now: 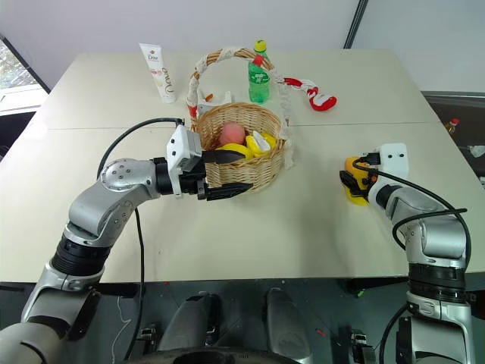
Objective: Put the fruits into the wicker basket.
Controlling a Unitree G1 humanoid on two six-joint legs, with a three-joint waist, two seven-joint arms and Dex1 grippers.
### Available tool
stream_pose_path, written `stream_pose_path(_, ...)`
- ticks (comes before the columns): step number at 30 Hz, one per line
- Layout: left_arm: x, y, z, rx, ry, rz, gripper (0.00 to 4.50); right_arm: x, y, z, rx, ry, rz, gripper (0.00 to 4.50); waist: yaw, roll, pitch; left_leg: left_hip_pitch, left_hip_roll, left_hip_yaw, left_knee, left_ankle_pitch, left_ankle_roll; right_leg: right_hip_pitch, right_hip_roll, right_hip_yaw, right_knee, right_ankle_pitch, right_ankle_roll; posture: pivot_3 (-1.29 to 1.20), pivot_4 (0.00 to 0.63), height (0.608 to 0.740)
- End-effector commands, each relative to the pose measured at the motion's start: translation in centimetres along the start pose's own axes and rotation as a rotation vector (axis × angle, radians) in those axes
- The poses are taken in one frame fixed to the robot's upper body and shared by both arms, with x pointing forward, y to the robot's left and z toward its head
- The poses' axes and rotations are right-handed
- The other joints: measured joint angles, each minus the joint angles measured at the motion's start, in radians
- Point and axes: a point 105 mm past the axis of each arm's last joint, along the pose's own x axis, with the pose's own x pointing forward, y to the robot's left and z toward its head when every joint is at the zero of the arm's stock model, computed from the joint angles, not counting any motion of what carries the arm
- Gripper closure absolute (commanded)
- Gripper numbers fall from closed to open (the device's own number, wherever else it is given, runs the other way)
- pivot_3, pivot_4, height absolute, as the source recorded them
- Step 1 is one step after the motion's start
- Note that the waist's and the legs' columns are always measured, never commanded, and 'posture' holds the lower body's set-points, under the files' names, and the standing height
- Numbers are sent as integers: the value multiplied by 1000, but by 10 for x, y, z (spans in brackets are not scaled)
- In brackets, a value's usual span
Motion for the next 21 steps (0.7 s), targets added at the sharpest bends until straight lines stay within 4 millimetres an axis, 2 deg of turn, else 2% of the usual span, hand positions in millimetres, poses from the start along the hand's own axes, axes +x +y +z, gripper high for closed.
stream_pose_path(1, -1, -2, 12, 59, -30, -1, 1002, -5, -2, 9, -15, -21, -17, 2357, 0, 0, 0, 0, 0, 0, 0, 0, 0, 0, 0, 0, 0, 0, 0, 0, 150, 740)
stream_pose_path(2, -1, -2, 12, 60, -31, 1, 1002, -6, -2, 11, -31, -28, -21, 2711, 0, 0, 0, 0, 0, 0, 0, 0, 0, 0, 0, 0, 0, 0, 0, 0, 150, 740)
stream_pose_path(5, -9, 4, 15, 60, -54, 37, 1002, -15, 18, 35, -194, -125, 79, 2794, 0, 1, 0, 0, 0, 0, 0, 0, 0, 0, 0, 0, 0, 0, 0, 0, 150, 740)
stream_pose_path(8, -28, 17, 21, 33, -95, 113, 1002, -37, 59, 58, -374, -247, 284, 2794, -5, 1, 1, 0, 0, 0, 0, 0, 0, 0, 0, 0, 0, 0, 0, 0, 150, 740)
stream_pose_path(9, -42, 25, 20, 20, -101, 164, 1002, -56, 89, 67, -444, -312, 452, 2794, -8, 1, 1, 0, 1, -1, 0, 0, 0, 0, 0, 0, 0, 0, 0, 0, 150, 740)
stream_pose_path(12, -70, 39, 17, 8, -95, 265, 1002, -96, 142, 71, -499, -385, 787, 2794, -19, 1, 0, 1, 2, -3, -1, 0, 0, 0, 3, 0, 0, 0, 0, 0, 150, 740)
stream_pose_path(14, -86, 46, 14, 3, -87, 328, 1002, -108, 172, 75, -507, -417, 934, 2794, -26, 1, 0, 1, 3, -6, 0, 0, 0, 1, 5, -1, -1, 0, 0, 0, 150, 740)
stream_pose_path(16, -95, 49, 12, 7, -73, 363, 1002, -104, 197, 84, -521, -472, 975, 2794, -27, 0, 0, 1, 3, -6, 0, 0, 0, 1, 4, -1, 0, 0, 0, 0, 150, 740)
stream_pose_path(18, -101, 49, 13, 11, -70, 382, 1002, -88, 219, 104, -501, -543, 935, 2794, -26, 0, 0, 1, 3, -5, 0, 0, 0, 1, 4, -1, 0, 0, 0, 0, 150, 740)
stream_pose_path(21, -103, 48, 14, 9, -76, 397, 1002, -57, 233, 127, -439, -552, 809, 2794, -24, 0, 0, 1, 3, -6, 0, 0, 0, 0, 4, -1, 1, 0, -1, 0, 150, 740)
